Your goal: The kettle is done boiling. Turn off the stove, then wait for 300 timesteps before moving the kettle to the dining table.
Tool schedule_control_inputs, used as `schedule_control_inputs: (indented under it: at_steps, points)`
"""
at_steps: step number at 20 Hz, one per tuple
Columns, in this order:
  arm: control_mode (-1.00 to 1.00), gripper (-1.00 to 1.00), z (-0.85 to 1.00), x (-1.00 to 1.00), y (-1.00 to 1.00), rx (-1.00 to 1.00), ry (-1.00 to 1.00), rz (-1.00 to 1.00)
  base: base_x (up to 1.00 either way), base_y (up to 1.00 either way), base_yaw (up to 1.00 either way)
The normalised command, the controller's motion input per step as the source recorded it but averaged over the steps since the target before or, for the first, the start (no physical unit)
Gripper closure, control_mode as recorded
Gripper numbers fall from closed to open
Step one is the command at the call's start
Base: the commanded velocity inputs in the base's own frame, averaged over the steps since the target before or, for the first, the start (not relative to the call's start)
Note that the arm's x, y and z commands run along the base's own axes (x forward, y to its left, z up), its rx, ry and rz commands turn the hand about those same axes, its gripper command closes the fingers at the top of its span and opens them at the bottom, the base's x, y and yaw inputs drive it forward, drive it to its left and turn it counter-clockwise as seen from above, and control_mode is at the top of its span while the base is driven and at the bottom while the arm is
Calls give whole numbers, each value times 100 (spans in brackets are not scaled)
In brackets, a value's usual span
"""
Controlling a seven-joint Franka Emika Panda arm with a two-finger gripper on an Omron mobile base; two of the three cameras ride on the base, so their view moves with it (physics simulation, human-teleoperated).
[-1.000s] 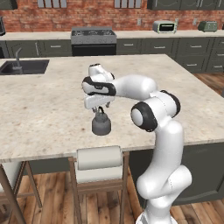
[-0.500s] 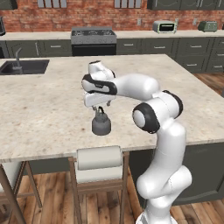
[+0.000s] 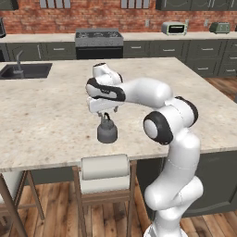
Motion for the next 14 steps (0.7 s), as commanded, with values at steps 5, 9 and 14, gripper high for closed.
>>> schedule_control_inputs:
  at_steps: [5, 9, 14]
  points:
    - [-100, -100, 16, -34, 0, -2, -10, -6, 0, 0, 0]
    - [-100, -100, 18, -38, 0, -3, -14, -5, 0, 0, 0]
    - [-100, -100, 20, -32, 0, -2, -13, -5, 0, 0, 0]
